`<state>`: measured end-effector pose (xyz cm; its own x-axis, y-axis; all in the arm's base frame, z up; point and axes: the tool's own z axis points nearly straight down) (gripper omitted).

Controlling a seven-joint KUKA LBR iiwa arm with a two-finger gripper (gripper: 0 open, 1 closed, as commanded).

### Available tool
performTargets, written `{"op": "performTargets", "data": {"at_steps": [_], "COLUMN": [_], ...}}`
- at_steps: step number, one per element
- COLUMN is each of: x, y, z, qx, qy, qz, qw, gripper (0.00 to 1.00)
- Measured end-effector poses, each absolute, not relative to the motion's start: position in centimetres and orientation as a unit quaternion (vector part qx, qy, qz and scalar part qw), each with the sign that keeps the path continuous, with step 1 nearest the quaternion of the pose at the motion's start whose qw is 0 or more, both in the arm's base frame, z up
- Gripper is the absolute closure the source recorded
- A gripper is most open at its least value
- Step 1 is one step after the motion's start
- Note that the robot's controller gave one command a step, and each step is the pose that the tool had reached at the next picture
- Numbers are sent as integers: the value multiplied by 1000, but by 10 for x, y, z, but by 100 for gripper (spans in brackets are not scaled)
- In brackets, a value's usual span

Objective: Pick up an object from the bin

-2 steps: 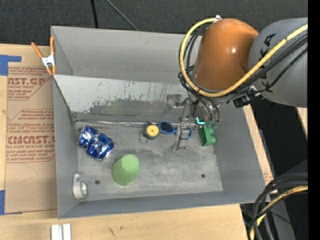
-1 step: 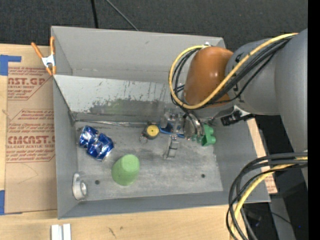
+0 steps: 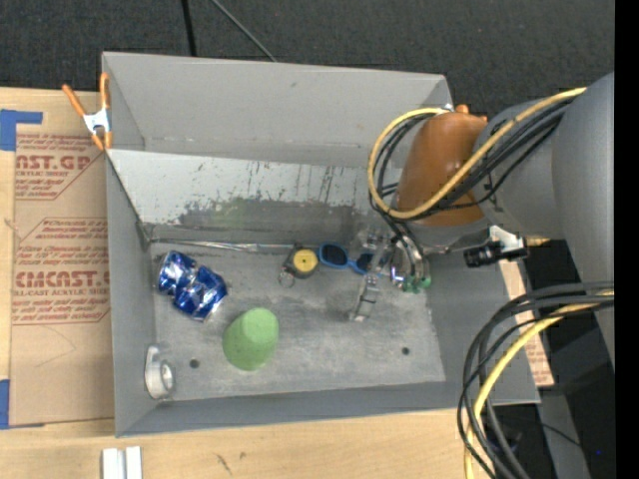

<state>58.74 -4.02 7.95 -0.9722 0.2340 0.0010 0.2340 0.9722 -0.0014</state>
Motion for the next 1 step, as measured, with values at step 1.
{"op": "performTargets", "data": {"at_steps": [1], "x": [588], "y": [-38], "z": [81], "qx": [-116], "qy": [-993], "qz": [0], "qw": [-1], "gripper": [100]}}
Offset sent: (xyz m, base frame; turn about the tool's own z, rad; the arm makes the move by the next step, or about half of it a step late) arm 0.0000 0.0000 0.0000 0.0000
